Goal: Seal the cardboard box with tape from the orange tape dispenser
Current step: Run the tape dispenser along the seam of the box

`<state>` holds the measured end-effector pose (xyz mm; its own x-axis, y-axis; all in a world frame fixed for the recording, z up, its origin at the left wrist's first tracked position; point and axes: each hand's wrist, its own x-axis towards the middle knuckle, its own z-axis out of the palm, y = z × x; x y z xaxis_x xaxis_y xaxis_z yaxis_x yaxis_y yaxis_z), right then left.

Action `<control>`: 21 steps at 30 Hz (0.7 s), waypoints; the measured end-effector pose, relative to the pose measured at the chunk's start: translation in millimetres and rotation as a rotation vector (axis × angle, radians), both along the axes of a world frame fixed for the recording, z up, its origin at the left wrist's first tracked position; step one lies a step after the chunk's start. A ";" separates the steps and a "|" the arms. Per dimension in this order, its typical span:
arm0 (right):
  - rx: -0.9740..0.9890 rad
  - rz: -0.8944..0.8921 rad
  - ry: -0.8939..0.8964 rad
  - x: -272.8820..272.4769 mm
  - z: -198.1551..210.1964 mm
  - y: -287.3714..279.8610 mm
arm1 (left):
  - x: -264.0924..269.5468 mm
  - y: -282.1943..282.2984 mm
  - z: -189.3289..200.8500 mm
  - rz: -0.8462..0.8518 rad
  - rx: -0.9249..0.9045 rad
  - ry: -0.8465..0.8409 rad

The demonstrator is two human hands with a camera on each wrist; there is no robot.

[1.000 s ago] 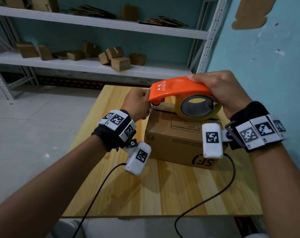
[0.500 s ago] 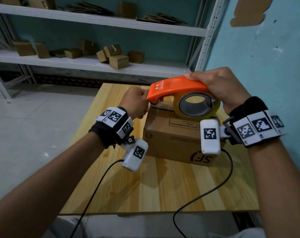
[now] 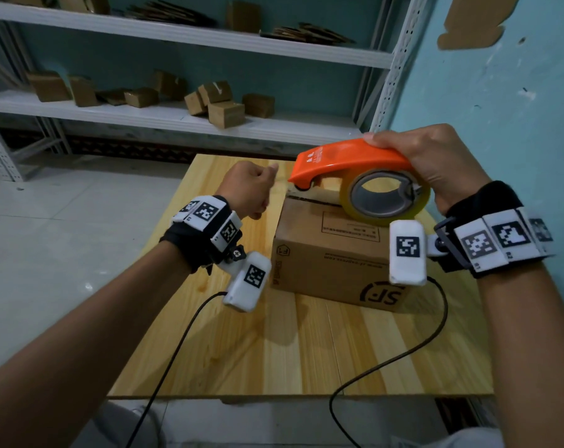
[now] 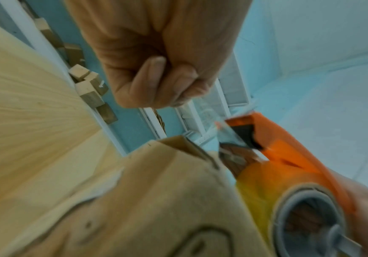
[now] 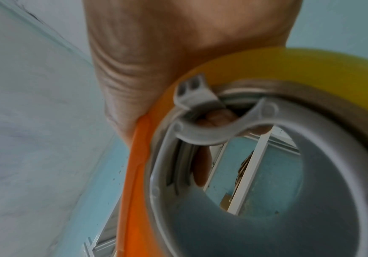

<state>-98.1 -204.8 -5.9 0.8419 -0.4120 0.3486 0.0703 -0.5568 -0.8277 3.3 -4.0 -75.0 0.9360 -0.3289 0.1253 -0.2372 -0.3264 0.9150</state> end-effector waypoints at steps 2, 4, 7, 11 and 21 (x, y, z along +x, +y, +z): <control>0.016 -0.011 -0.010 -1.7 2.2 -5.8 | 1.9 5.4 -2.3 0.010 -0.006 -0.003; 0.003 0.000 -0.009 -3.0 2.3 -7.6 | 2.2 7.1 -4.7 0.018 0.011 -0.019; -0.017 0.000 -0.009 -3.7 1.7 -8.3 | 2.3 3.7 -6.3 0.029 0.049 -0.070; -0.013 -0.011 0.011 -5.5 3.9 -13.7 | 1.1 1.2 -5.2 0.029 0.067 -0.089; -0.031 -0.020 0.039 -5.8 4.1 -14.2 | 6.4 15.5 -6.9 0.048 0.122 -0.071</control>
<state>-103.9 -219.0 -1.8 0.8468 -0.4186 0.3283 0.0267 -0.5829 -0.8121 9.8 11.4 -81.9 0.9411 -0.3009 0.1540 -0.2818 -0.4468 0.8491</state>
